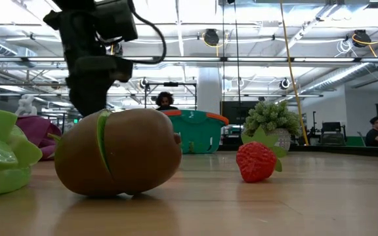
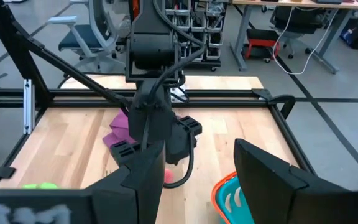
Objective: Pick and placing Produce into tupperware
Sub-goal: Put the top lychee into the blue basket
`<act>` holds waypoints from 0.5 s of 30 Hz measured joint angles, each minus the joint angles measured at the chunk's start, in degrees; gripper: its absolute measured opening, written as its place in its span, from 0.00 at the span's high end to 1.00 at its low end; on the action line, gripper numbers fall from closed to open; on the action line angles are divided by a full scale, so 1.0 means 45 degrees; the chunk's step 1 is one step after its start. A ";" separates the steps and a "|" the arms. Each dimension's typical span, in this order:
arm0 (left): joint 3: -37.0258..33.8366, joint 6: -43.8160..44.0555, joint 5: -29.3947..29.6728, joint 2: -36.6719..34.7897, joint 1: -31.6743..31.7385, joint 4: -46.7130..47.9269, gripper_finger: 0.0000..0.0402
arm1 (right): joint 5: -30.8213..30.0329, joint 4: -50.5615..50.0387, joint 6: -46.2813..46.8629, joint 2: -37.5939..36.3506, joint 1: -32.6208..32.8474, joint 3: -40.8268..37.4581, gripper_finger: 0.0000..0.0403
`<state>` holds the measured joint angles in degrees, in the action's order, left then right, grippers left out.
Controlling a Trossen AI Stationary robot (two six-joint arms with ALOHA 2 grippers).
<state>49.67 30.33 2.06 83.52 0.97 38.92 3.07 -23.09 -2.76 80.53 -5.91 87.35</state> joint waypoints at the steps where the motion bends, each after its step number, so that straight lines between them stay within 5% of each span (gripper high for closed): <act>1: -0.0024 -0.0004 0.0075 -0.0019 0.0000 0.0146 0.19 | 0.0000 0.0000 0.0000 0.0000 0.0000 0.0000 0.55; 15: -0.0005 -0.0464 0.0317 0.0132 0.0493 -0.0195 0.19 | 0.0005 0.0011 -0.0010 0.0000 0.0000 0.0000 0.55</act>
<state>49.65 28.24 3.48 84.12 3.19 38.05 3.09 -23.04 -2.81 80.53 -5.91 87.35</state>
